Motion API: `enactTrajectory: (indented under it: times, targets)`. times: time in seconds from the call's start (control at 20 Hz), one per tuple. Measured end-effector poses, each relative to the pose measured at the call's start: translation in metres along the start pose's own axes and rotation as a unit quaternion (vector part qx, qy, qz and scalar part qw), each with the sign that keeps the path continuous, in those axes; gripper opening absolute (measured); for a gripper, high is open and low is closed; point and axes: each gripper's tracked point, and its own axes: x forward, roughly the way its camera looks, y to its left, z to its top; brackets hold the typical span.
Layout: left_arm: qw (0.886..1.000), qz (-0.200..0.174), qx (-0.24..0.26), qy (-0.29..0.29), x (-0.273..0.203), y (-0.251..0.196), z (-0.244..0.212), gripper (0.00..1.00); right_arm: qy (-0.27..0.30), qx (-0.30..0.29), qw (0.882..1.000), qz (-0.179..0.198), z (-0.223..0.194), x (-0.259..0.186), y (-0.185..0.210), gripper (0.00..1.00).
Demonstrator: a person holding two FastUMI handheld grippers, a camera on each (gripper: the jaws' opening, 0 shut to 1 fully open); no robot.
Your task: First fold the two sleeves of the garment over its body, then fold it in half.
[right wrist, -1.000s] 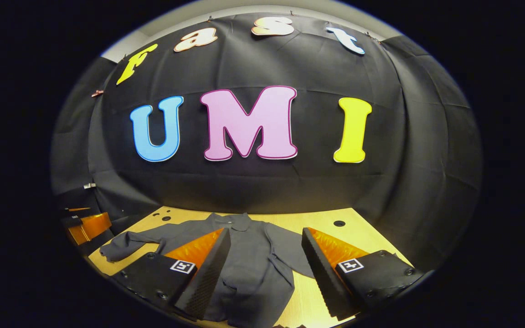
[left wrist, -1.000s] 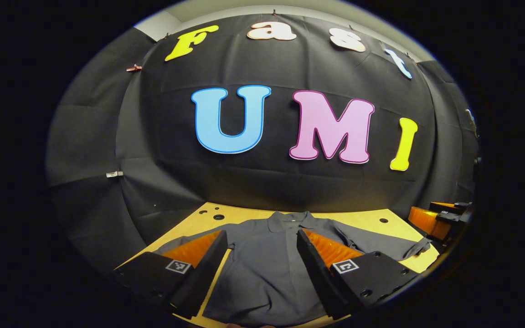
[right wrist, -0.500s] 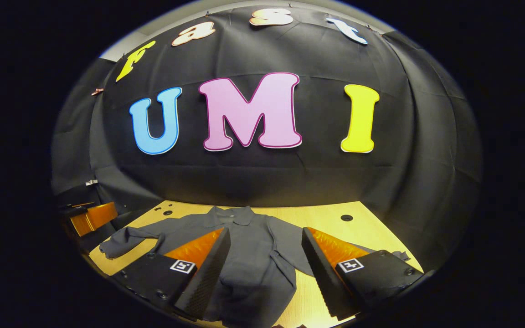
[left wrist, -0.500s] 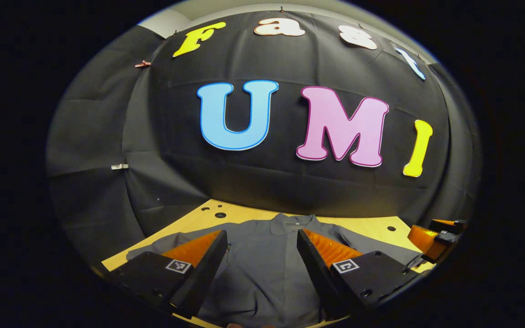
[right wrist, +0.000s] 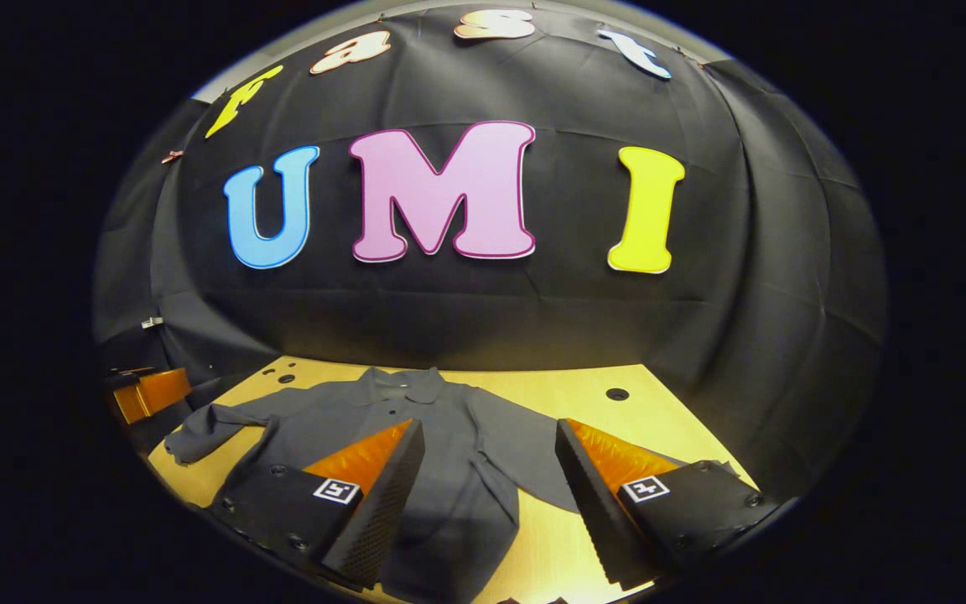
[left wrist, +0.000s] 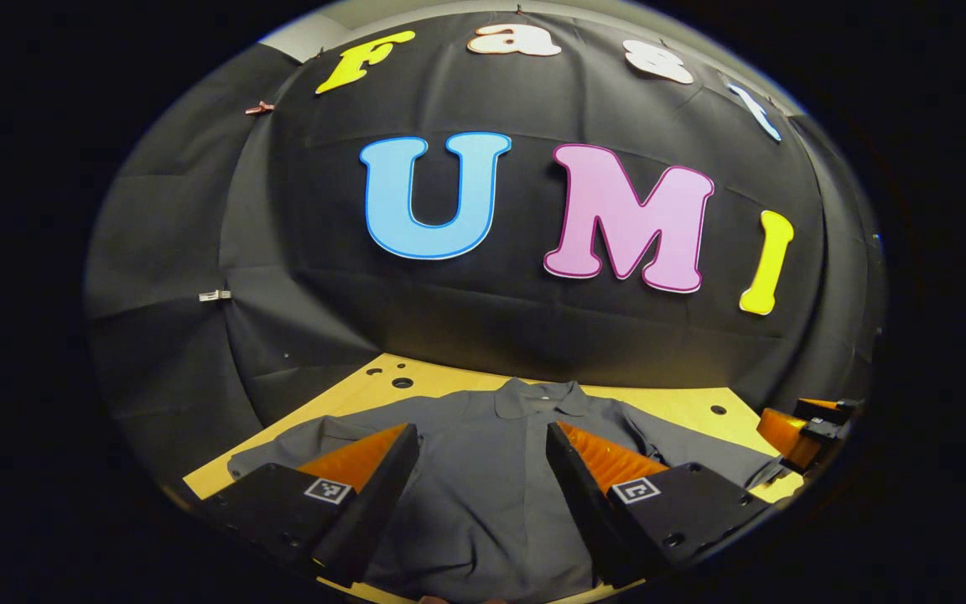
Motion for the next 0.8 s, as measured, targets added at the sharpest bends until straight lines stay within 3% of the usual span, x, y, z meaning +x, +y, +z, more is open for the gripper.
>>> enactTrajectory:
  times: [0.4, 0.8]
  targets:
    - [0.999, 0.012, 0.021, 0.035, 0.001, 0.008, -0.023, 0.96, 0.054, 0.049, 0.993, -0.095, -0.031, 0.022, -0.089, 0.98]
    - [0.998, 0.002, 0.033, 0.053, 0.006, -0.017, -0.035, 0.96, 0.104, 0.040, 0.973, -0.204, -0.078, 0.039, -0.201, 0.98]
